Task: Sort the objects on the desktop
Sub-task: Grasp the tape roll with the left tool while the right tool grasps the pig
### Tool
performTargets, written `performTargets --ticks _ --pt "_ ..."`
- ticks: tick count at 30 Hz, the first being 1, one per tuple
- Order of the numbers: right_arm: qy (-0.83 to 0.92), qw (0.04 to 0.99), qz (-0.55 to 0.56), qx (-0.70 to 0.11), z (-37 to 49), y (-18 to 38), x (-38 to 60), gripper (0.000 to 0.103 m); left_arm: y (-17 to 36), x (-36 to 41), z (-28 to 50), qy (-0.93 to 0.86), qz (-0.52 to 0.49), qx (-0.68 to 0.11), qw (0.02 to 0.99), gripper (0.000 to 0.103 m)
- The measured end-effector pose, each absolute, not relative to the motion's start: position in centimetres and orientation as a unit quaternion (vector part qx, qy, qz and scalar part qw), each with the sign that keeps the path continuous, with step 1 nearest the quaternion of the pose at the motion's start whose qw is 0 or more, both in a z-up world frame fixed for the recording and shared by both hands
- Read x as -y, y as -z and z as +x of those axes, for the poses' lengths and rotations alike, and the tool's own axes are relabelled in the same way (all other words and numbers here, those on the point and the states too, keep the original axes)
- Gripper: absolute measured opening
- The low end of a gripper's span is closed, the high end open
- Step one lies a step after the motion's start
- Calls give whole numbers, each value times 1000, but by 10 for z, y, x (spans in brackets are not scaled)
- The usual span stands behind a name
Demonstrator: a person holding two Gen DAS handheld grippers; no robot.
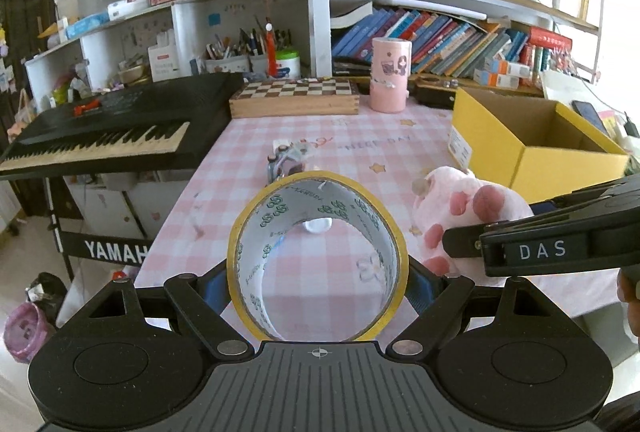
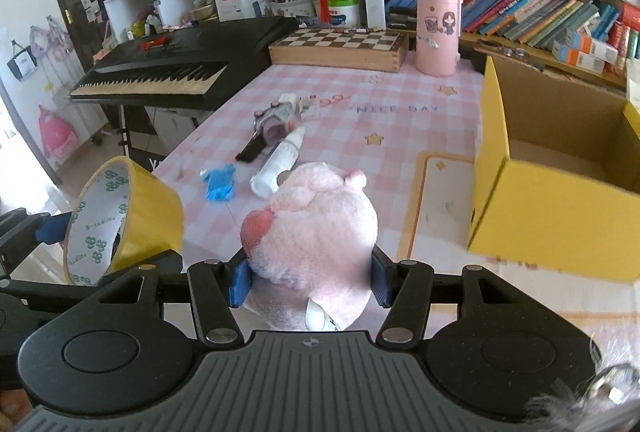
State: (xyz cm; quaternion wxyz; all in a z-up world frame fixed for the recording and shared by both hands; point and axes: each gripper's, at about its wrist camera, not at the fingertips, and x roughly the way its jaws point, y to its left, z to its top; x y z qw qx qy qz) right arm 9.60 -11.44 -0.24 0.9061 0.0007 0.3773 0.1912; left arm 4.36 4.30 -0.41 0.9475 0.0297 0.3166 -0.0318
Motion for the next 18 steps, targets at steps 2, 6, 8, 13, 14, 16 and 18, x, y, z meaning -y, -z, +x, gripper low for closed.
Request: performTargets --ticks 2,6,8,13,14,16,18 --pt "-187 908 3 -375 82 3 116 54 5 -43 33 28 32 -318 947 85" --pt "-175 910 7 -375 58 6 122 54 4 -40 18 19 48 -318 947 85" --pt "-168 911 11 -377 47 9 127 54 4 -36 9 25 56 -315 947 85" --pt "-145 908 24 -391 24 17 138 54 5 -25 -3 51 70 -316 945 85" --pt "-140 908 27 -394 20 18 141 54 5 -24 -3 56 71 -317 944 85" --pt "-129 908 32 -398 13 20 145 54 6 -21 -5 68 71 -320 942 85" --pt "-118 908 36 -400 7 21 151 54 7 -17 -6 81 73 -321 941 85"
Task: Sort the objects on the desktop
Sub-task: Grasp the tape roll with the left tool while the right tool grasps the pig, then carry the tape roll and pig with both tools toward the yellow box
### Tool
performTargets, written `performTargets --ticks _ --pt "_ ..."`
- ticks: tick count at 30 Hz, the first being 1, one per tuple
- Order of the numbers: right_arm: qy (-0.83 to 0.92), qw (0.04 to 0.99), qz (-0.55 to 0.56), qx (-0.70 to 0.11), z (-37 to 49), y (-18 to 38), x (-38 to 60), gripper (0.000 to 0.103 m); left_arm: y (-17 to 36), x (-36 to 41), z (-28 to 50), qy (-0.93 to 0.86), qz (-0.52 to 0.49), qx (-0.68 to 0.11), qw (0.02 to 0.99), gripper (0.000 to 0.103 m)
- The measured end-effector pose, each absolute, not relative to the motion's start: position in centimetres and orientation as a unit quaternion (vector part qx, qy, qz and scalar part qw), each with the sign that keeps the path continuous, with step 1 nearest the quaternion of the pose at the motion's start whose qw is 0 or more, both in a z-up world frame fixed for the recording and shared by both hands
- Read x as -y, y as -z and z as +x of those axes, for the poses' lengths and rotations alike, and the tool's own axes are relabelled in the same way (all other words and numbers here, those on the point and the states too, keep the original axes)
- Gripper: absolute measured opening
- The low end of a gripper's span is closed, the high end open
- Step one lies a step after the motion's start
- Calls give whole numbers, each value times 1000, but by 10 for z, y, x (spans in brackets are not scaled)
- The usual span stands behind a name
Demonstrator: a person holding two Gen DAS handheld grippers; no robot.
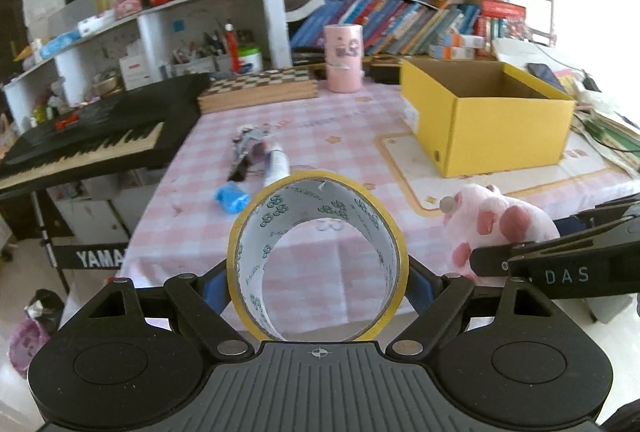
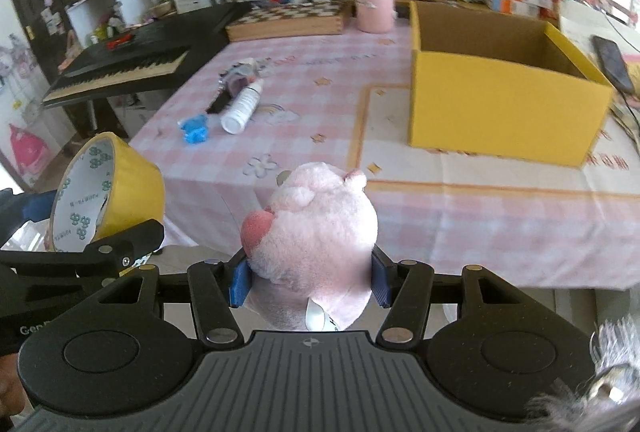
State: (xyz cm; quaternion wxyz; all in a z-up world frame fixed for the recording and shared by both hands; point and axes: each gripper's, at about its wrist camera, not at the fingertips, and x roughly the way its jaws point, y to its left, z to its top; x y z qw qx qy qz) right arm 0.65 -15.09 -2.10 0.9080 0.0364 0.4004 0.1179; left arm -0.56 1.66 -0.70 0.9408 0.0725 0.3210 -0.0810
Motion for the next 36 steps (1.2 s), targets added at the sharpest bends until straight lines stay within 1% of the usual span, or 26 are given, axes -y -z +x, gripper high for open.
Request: performTargets --ticks 19,36 --pt "-18 902 95 -421 -27 29 203 54 15 34 -1 193 108 -327 919 85" --pt "2 903 92 -419 -19 24 216 54 13 49 10 215 114 -321 915 85"
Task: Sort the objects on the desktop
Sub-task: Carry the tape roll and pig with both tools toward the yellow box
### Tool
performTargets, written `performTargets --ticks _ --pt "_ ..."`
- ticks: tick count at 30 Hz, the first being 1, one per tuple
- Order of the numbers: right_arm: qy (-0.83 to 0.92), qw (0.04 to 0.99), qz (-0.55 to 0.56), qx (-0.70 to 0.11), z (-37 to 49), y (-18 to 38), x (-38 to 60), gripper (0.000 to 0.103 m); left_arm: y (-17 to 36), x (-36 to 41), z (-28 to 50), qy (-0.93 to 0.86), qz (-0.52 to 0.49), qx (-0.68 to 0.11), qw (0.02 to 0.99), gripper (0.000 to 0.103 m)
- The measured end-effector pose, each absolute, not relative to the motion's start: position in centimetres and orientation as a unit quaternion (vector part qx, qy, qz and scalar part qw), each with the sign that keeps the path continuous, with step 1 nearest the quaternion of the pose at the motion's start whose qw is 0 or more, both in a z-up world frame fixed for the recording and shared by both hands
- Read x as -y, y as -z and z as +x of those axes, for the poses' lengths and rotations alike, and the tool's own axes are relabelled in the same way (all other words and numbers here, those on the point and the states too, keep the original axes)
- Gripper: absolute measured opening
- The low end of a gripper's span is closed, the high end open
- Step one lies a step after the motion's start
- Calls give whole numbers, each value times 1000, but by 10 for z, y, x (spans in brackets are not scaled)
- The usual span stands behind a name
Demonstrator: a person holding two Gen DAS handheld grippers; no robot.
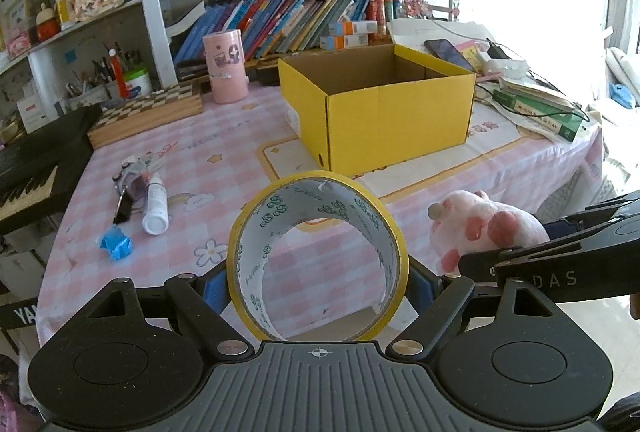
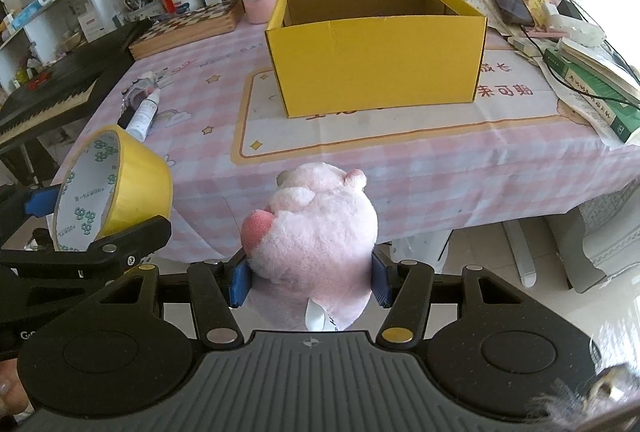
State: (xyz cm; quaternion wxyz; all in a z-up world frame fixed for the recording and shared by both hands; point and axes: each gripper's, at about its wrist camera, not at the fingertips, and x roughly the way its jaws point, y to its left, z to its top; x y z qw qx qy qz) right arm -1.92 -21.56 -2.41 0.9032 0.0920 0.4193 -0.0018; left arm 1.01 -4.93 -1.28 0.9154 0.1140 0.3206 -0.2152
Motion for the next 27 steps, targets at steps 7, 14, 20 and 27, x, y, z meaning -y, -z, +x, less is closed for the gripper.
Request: performTargets --ticks 7,14,20,27 --pt "6 903 91 -420 -12 24 221 54 13 55 19 220 114 -320 914 85" --pt "12 903 92 -420 -5 22 227 54 13 62 26 226 115 -319 913 85" --pt "18 902 92 -421 -1 21 235 54 13 72 32 233 117 -318 912 85" --pt "30 900 99 -424 4 23 249 54 14 88 38 243 123 -315 909 85"
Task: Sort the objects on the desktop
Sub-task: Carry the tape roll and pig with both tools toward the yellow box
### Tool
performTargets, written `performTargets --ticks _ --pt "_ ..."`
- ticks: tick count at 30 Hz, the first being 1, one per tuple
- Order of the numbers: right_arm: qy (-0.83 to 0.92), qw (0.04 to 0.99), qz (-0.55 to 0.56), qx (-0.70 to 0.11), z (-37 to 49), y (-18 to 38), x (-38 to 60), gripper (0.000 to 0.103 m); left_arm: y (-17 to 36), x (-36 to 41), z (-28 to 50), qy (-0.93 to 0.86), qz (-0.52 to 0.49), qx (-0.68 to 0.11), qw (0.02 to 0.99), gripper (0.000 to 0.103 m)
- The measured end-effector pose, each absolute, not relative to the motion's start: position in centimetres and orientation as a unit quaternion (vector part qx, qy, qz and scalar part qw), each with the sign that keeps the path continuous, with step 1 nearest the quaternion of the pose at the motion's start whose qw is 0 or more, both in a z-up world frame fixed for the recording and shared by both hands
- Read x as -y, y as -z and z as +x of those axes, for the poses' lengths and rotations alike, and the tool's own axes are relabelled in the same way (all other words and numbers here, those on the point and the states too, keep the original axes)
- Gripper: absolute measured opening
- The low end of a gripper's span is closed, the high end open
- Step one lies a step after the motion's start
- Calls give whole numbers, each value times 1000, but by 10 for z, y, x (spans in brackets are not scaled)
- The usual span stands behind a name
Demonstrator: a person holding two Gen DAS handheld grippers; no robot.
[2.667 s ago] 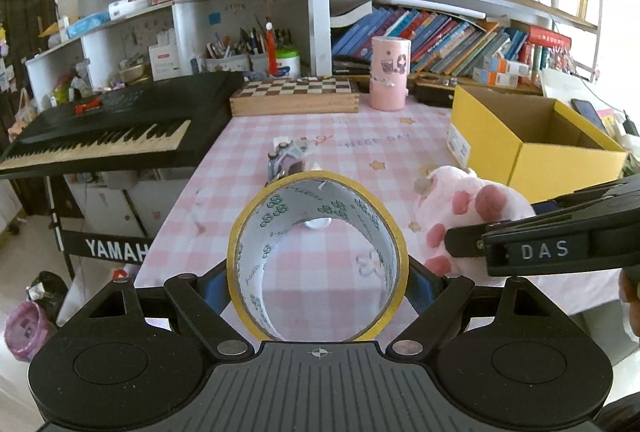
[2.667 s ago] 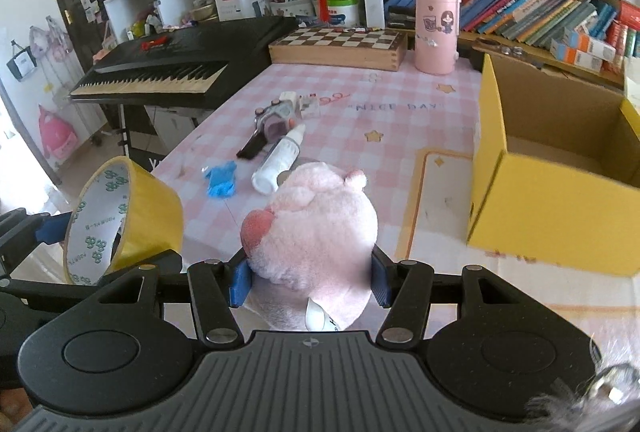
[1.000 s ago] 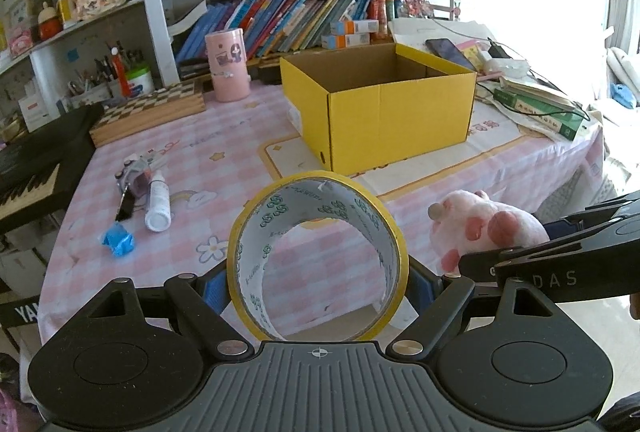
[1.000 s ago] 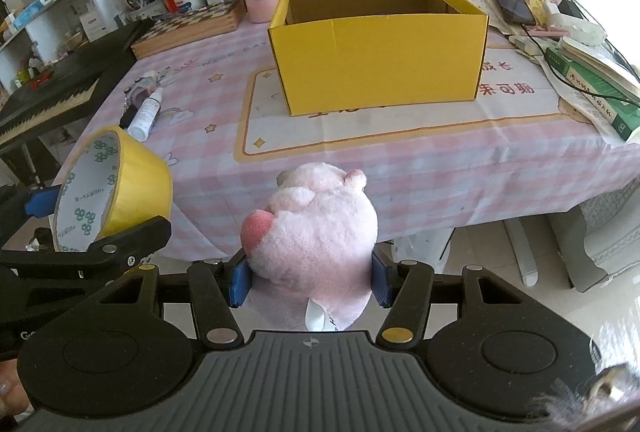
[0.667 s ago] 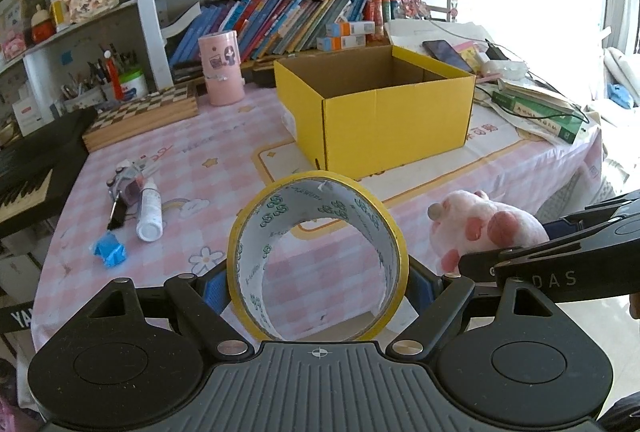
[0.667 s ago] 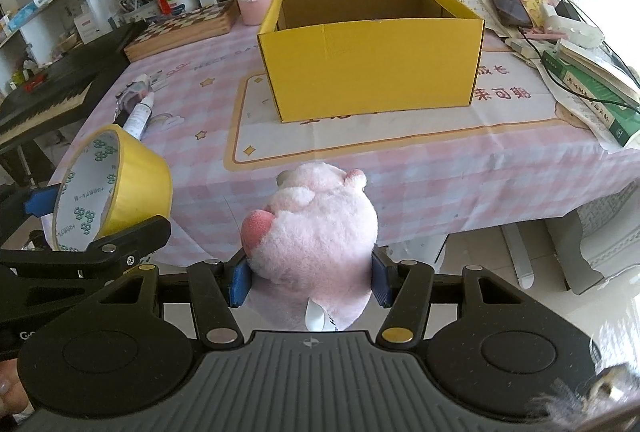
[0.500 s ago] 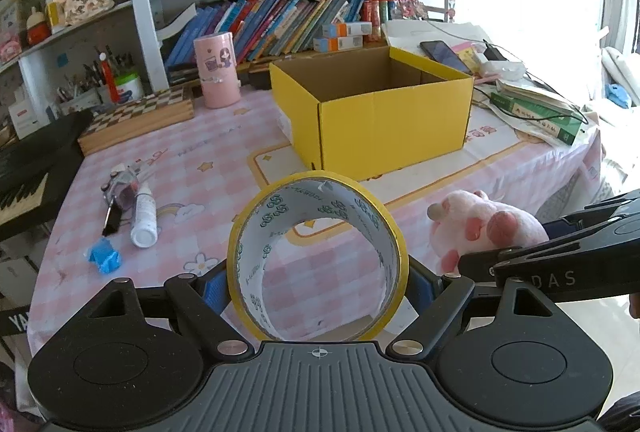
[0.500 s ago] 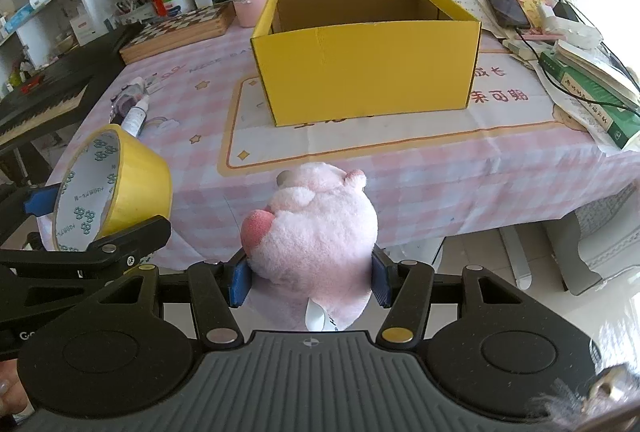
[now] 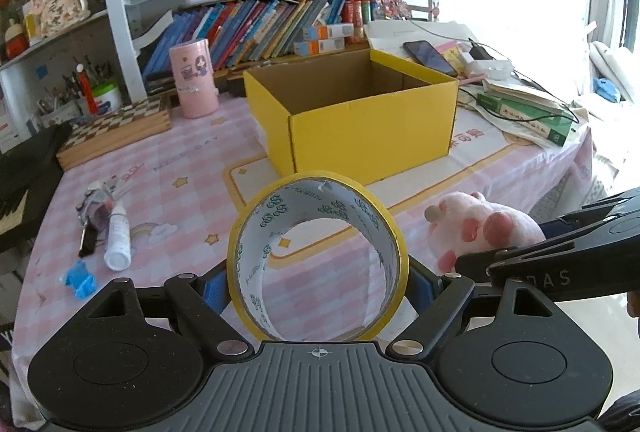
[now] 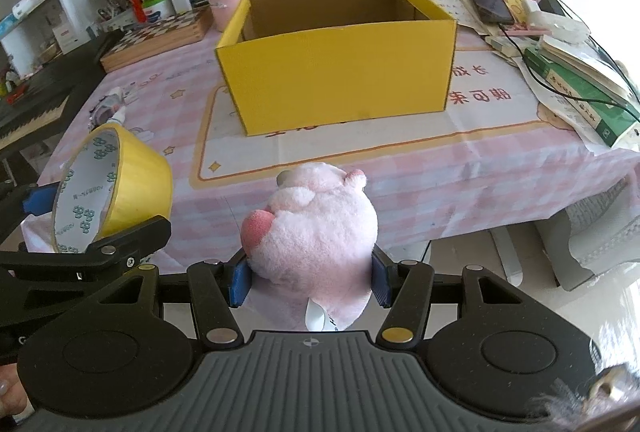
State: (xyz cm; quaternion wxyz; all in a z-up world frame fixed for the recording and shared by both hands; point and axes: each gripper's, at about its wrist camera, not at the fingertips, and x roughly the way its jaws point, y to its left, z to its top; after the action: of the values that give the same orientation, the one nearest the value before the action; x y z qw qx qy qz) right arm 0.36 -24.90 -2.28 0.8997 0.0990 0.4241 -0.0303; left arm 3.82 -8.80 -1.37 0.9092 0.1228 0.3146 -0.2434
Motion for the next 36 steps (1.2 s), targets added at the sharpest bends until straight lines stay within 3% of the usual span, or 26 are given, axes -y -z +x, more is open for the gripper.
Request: performTargets --ticks 15,26,36 --pt "39 899 106 -422 26 21 283 54 11 117 58 245 125 -301 913 85" --pt "45 953 40 -297 54 -32 313 54 -28 144 88 231 99 -226 941 85" --pt "-7 965 7 -264 123 -53 357 54 -51 183 140 188 61 -212 957 85"
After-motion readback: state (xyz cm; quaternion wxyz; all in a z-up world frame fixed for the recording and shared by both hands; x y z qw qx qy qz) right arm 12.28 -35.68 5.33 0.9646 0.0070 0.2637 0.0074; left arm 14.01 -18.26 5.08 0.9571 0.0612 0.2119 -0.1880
